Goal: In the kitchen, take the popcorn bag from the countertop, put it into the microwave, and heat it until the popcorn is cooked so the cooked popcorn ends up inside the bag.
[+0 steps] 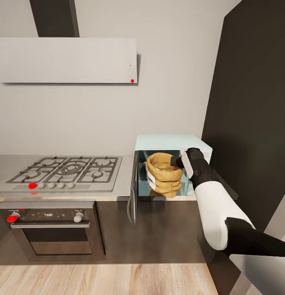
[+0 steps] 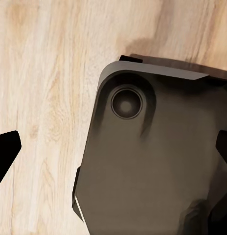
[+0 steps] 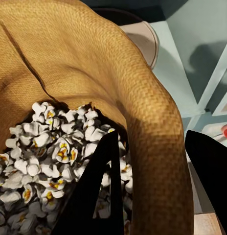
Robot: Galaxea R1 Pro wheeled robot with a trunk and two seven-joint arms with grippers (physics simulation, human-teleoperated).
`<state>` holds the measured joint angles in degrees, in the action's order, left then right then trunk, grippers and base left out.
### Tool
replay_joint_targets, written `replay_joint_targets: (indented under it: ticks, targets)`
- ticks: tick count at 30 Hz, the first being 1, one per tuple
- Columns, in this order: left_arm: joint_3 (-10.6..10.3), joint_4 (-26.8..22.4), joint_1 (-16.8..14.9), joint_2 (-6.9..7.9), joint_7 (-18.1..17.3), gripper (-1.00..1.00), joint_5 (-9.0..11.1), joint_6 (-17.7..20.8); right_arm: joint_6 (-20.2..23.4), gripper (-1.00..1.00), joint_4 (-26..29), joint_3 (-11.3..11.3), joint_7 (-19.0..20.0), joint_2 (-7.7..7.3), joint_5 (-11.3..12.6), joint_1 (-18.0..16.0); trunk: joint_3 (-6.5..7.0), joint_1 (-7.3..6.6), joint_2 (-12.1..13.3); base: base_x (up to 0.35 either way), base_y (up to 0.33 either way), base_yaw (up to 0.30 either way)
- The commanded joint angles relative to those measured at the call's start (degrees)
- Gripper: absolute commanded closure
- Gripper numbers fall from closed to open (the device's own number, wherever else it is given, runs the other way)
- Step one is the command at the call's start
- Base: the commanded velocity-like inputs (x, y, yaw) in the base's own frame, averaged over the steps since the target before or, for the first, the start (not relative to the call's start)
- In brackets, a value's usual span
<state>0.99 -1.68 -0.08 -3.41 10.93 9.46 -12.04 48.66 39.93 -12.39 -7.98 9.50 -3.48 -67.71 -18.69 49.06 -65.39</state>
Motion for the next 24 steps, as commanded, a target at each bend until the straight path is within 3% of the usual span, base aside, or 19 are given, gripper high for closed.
replay_joint_targets:
  ticks: [1, 9, 24]
  targets:
    - [0.06, -0.05, -0.01, -0.02, 0.06, -1.00, 0.30, -0.17, 0.22, 1.00, 0.02, -0.26, 0.07, 0.08, -0.27, -0.05, -0.07, 0.00, -0.04, 0.000, 0.000, 0.000]
    - [0.07, -0.03, -0.01, 0.00, 0.07, -1.00, 0.37, -0.17, 0.20, 1.00, -0.04, -0.26, 0.07, -0.27, 0.05, -0.05, -0.07, 0.00, -0.04, 0.009, 0.000, 0.000]
    - [0.06, -0.02, -0.01, -0.02, 0.06, -1.00, 0.37, -0.17, 0.20, 1.00, -0.03, -0.26, 0.07, -0.27, 0.05, -0.05, -0.07, 0.00, -0.04, 0.143, 0.000, 0.000]
